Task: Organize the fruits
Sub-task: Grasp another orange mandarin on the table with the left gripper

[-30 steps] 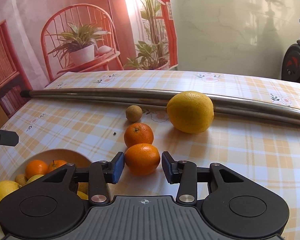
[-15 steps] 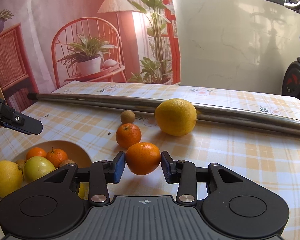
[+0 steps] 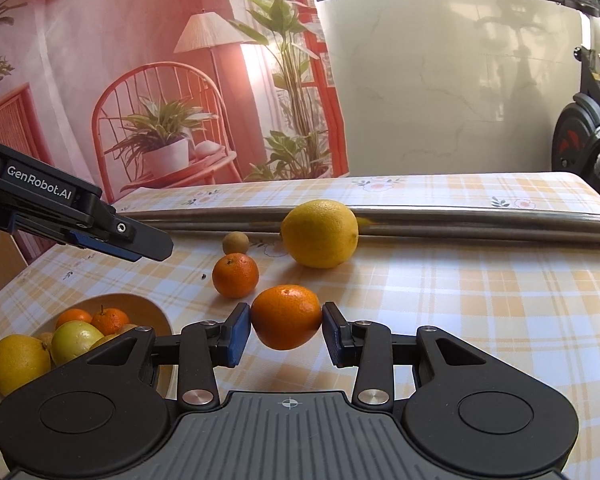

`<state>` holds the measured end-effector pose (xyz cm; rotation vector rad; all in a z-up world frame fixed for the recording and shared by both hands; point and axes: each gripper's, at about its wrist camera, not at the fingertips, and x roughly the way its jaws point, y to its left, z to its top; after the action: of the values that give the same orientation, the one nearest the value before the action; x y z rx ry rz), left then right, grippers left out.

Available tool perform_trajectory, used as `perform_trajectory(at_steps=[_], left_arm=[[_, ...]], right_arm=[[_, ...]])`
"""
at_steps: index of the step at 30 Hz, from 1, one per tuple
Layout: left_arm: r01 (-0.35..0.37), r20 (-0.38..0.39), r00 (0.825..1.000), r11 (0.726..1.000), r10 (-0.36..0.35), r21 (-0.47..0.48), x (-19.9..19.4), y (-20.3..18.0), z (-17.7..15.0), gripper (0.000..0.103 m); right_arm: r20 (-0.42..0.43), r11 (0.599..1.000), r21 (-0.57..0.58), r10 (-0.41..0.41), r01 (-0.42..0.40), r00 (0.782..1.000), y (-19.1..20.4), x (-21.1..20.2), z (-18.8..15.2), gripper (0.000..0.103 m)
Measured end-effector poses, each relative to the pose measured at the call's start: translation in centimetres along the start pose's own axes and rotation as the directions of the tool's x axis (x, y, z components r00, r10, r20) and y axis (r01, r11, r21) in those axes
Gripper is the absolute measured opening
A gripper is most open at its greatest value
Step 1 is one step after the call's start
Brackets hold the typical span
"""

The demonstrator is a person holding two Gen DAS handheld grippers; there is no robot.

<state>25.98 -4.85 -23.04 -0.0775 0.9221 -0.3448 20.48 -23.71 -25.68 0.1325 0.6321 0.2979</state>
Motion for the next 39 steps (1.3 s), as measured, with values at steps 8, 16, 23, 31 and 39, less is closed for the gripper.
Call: perform_trajectory(at_steps=[8,16,23,31,39], left_arm=[[0.024,-0.031,0.999,0.999,-0.025,-0.040,2.8,0.1,1.1,0.044],[0.014,-0.053,0.998,0.998,-0.017,-0.064,5.1,0.6,1.5,0.044],[0.021,-0.077,0.997,0.999,-0.024,-0.040,6.1,0.2,1.6,0.044],[-0.006,-0.104,0.995,1.000,0.006,0.000,6.8,-0.4,1.4,0.038],[0.020,-0.055,0.998,1.000,-0.019,0.012,4.1,-0.6,1.3,0.038]], right_arm=[[0.008,1.000,0.023,-0.010,0.010,1.000,-0.1,-0.2,-0.2,0.036],[0.003,0.998,0.057,-0.016,0.016,1.000,-0.5,0.0,-0.1,0.036],[0.008,0.994,0.107,-0.015,0.014,1.000,-1.4,0.1,-0.1,0.036],[0.006,0.994,0.106,-0.015,0.014,1.000,-1.4,0.1,-0.1,0.036],[-0.005,0.995,0.104,-0.005,0.005,1.000,-1.5,0.3,0.2,0.036]])
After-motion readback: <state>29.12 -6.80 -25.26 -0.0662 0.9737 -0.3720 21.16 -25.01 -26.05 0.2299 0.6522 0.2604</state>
